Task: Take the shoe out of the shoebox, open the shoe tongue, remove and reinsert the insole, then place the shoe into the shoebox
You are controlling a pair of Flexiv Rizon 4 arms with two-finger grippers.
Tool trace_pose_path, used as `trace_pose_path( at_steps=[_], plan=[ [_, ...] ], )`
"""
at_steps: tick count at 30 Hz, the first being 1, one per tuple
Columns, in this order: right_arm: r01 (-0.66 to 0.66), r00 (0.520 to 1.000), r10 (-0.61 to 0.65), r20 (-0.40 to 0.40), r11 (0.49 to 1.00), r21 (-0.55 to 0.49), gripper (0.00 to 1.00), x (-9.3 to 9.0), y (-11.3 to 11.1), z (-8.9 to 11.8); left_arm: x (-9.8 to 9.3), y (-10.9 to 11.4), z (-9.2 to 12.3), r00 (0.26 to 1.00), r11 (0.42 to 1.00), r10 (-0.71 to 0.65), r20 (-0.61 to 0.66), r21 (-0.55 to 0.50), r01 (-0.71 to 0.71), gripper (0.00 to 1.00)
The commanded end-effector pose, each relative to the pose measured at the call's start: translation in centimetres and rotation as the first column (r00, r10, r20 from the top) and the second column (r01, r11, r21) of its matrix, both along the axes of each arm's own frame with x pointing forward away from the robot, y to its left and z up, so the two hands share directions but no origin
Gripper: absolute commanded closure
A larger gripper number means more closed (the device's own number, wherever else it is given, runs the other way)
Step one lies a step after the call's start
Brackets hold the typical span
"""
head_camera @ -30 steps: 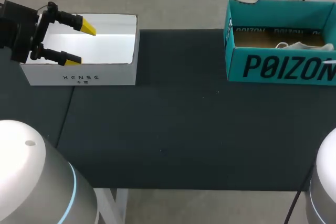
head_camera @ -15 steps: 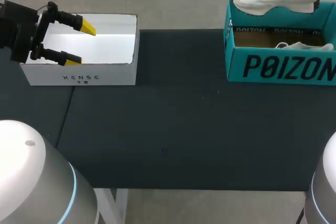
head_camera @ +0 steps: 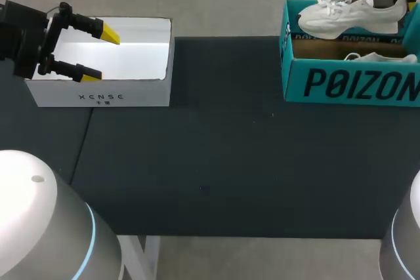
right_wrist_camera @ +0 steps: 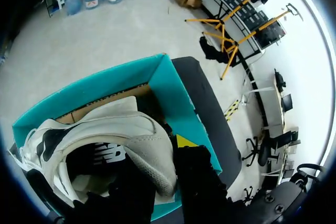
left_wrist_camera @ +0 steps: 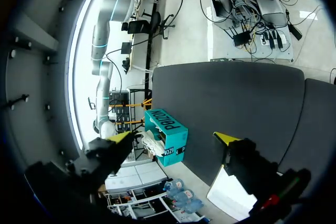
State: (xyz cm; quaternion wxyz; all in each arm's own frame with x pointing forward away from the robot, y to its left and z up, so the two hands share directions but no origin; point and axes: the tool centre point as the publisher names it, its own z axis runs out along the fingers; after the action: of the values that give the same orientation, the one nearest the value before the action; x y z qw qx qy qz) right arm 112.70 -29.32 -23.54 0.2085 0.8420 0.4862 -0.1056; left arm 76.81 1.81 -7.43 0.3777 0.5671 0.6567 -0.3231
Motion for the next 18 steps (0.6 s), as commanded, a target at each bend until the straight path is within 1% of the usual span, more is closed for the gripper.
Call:
trace_pose_path(
  at_steps=[1, 6, 7, 10, 12, 18],
  plan=[
    [0.008, 1.0, -0.008, -0.013, 1.0, -0.011, 1.0, 0.5, -0.4, -1.5, 0.1, 0.0, 0.0, 1.0, 1.0, -0.002, 0.0, 0.003, 0.002, 0.0],
    [0.01, 1.0, -0.01, -0.017, 1.0, -0.003, 1.0, 0.7, -1.1, -2.9, 0.1, 0.0, 0.0, 1.0, 1.0, -0.002, 0.0, 0.003, 0.002, 0.0],
    [0.015, 0.999, -0.015, -0.031, 1.0, -0.011, 1.0, 0.8, -1.3, -3.3, 0.1, 0.0, 0.0, 1.0, 1.0, -0.002, 0.0, 0.003, 0.002, 0.0],
    [0.018, 0.999, -0.018, -0.032, 1.0, -0.013, 1.0, 1.3, -1.4, -4.4, 0.1, 0.0, 0.0, 1.0, 1.0, -0.002, 0.0, 0.003, 0.002, 0.0],
    [0.019, 0.999, -0.02, -0.05, 1.0, -0.016, 1.0, 1.6, -1.5, -5.1, 0.1, 0.0, 0.0, 1.0, 1.0, -0.002, 0.0, 0.003, 0.002, 0.0],
    [-0.001, 0.999, 0.0, -0.041, 1.0, -0.011, 1.0, 1.8, -1.5, -7.1, 0.1, 0.0, 0.0, 1.0, 1.0, -0.002, 0.0, 0.003, 0.002, 0.0]
  ],
)
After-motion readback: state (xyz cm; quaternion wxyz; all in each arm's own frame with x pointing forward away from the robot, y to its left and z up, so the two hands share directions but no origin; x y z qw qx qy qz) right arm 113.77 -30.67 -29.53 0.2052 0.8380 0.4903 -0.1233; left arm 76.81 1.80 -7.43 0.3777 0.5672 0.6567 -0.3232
